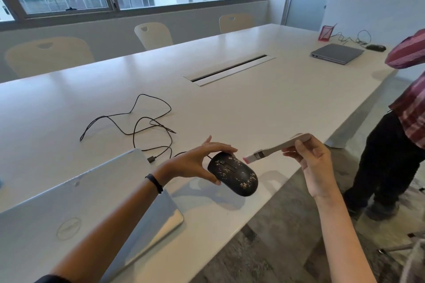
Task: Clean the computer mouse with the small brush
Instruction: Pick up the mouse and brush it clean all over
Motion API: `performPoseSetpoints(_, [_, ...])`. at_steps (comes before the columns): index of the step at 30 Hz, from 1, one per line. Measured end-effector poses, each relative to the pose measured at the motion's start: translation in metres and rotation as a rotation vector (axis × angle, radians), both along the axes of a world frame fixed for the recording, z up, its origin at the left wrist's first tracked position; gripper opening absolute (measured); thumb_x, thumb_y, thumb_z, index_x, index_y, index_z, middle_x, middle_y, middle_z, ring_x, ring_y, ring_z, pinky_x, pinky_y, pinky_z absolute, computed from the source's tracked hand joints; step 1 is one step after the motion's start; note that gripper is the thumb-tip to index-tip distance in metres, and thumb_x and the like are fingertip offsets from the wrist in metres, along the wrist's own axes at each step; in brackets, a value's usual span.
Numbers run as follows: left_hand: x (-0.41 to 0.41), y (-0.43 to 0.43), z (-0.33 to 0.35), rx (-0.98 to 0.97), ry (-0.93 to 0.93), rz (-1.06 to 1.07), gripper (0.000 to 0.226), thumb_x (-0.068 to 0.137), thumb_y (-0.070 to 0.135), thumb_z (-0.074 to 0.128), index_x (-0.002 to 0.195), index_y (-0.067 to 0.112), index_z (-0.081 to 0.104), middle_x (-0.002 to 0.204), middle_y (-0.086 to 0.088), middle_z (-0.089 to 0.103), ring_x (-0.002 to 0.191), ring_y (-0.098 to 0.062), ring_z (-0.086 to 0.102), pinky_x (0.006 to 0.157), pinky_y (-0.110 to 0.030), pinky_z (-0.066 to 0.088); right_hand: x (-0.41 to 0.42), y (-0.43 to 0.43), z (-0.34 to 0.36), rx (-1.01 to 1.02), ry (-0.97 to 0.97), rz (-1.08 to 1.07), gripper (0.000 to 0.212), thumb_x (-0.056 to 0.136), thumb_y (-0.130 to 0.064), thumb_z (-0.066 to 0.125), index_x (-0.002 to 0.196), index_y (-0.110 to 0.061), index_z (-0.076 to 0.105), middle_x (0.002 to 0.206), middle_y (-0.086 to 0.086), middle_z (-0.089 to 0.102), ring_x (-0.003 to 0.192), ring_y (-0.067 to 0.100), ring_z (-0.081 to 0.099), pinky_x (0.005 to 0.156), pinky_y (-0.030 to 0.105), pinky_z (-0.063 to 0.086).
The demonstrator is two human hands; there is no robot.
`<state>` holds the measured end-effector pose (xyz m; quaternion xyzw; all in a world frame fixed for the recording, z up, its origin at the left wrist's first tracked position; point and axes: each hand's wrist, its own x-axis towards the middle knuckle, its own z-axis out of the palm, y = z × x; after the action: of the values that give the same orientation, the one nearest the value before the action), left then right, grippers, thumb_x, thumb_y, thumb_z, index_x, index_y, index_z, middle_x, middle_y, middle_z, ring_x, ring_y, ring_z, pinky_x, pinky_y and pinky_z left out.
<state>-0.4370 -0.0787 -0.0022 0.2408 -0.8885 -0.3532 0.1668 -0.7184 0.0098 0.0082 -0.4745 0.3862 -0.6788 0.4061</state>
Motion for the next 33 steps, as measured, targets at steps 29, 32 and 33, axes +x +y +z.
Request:
performPoseSetpoints(29, [-0.040,0.041,0.011,0.116,-0.219,0.039,0.072,0.072,0.017,0.080,0.133,0.029,0.044,0.128,0.019,0.050,0.128,0.003,0.039,0.117,-0.042,-0.012,-0.038,0.013,-0.019,0.240,0.023,-0.047,0.014,0.094,-0.009,0.058,0.083,-0.012,0.065,0.061,-0.002,0.071,0.055,0.009,0.068,0.062,0.019,0.057])
performPoseSetpoints(32, [-0.040,0.042,0.011,0.123,-0.215,0.039,0.072,0.072,0.016,0.080,0.134,0.026,0.044,0.129,0.017,0.051,0.128,0.003,0.039,0.117,-0.041,-0.012,-0.040,0.013,-0.020,0.244,-0.015,-0.050,0.017,0.094,-0.007,0.057,0.080,-0.013,0.064,0.060,-0.003,0.071,0.054,0.009,0.067,0.063,0.019,0.057])
performPoseSetpoints(33, [-0.040,0.042,0.011,0.123,-0.214,0.038,0.072,0.072,0.015,0.080,0.134,0.024,0.044,0.130,0.015,0.051,0.129,0.002,0.039,0.117,-0.041,-0.012,-0.040,0.013,-0.019,0.245,-0.020,-0.050,0.017,0.094,-0.007,0.057,0.079,-0.013,0.064,0.059,-0.003,0.071,0.054,0.009,0.067,0.063,0.019,0.057])
